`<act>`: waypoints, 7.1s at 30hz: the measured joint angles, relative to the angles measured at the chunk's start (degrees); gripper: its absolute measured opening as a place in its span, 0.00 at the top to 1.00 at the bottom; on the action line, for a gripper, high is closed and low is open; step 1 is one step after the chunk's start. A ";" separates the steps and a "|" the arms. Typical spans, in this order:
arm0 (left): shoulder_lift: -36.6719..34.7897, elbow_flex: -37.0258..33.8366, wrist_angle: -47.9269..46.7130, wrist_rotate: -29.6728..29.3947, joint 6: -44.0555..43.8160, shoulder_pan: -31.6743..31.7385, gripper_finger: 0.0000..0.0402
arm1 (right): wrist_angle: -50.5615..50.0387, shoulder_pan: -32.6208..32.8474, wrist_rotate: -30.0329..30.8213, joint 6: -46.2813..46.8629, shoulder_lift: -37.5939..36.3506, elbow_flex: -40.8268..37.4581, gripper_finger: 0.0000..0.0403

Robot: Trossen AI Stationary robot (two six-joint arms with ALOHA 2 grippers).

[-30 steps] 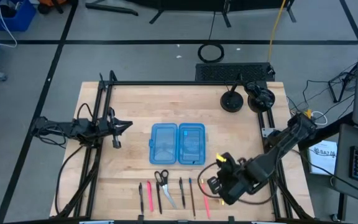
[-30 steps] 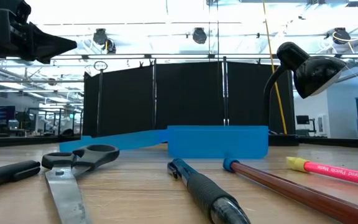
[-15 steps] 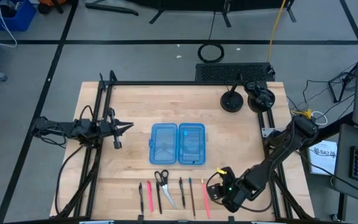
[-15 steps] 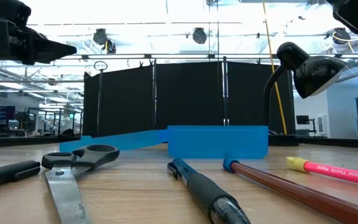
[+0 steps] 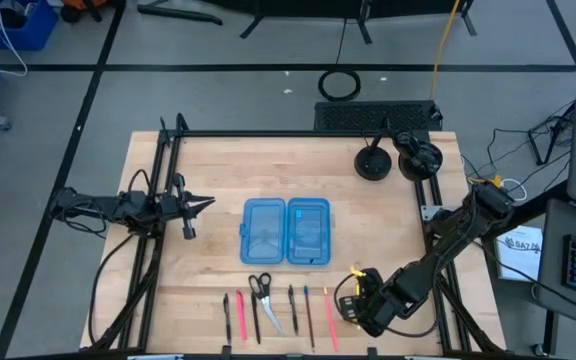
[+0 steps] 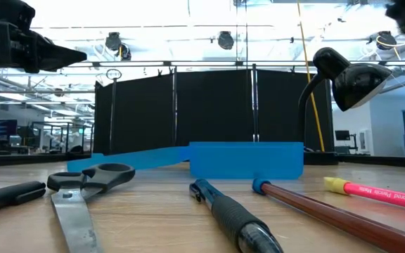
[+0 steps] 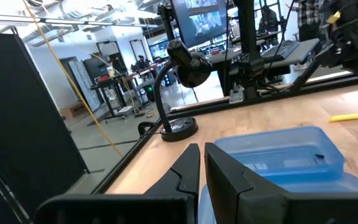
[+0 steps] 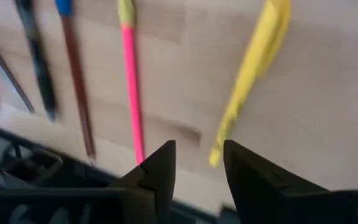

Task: Pick & place school supplies into a supply box
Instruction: Put the yellow pen into the blue supply box

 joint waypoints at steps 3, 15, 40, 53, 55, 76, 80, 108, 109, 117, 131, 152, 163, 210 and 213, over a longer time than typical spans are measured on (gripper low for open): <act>0.00 0.00 0.00 -0.17 0.02 0.00 0.92 | -0.74 -0.76 -0.18 -0.40 0.00 0.00 0.69; 0.00 0.00 -0.22 -0.21 0.01 0.00 0.92 | -3.27 -2.01 -5.56 0.34 4.21 0.00 0.69; 0.00 0.00 0.01 -0.13 -0.12 0.00 0.92 | -3.84 -0.97 -17.72 -4.40 17.02 0.52 0.69; 0.00 0.00 0.02 -0.07 -0.67 0.00 0.92 | -1.62 -0.06 -13.44 -10.09 17.12 -1.56 0.74; 0.00 0.00 0.00 -0.03 -0.98 0.00 0.92 | -1.27 -0.06 -13.43 -10.06 17.05 -2.07 0.80; -0.02 0.00 0.37 -0.05 -1.60 0.00 0.92 | 0.68 0.26 -5.49 -7.87 10.57 -2.56 0.96; 0.00 0.00 0.37 -0.05 -1.59 -0.02 0.92 | -0.29 0.39 -1.03 -7.55 8.57 -2.64 0.96; 0.00 0.00 1.40 -0.07 -3.04 -0.02 0.92 | 9.52 -10.83 22.77 -27.15 -9.08 -2.16 0.96; 0.00 0.00 1.51 -0.05 -3.05 -0.02 0.92 | 10.14 -12.93 20.71 -29.00 -9.11 -2.16 0.96; -0.02 0.00 1.49 -0.07 -3.04 0.00 0.92 | 14.74 -25.86 8.41 -38.58 -8.46 -2.16 0.96; -0.01 0.00 2.11 0.48 -2.64 -0.02 0.92 | 19.77 -37.66 -2.09 -44.19 -2.26 -2.60 0.96; -0.02 0.01 3.26 0.57 -2.34 0.00 0.92 | 25.90 -41.48 -9.02 -37.67 8.25 -2.61 0.96; 0.00 0.00 4.15 0.45 -1.20 -0.02 0.92 | 30.98 -41.63 -9.02 -36.09 11.72 -2.29 0.96; -0.04 0.02 4.72 0.93 -3.15 -0.01 0.92 | 8.62 -39.56 -8.87 -38.77 13.16 8.15 0.97; -0.04 0.02 4.70 0.93 -3.17 0.00 0.92 | 6.81 -39.56 -8.63 -38.59 13.14 8.15 0.97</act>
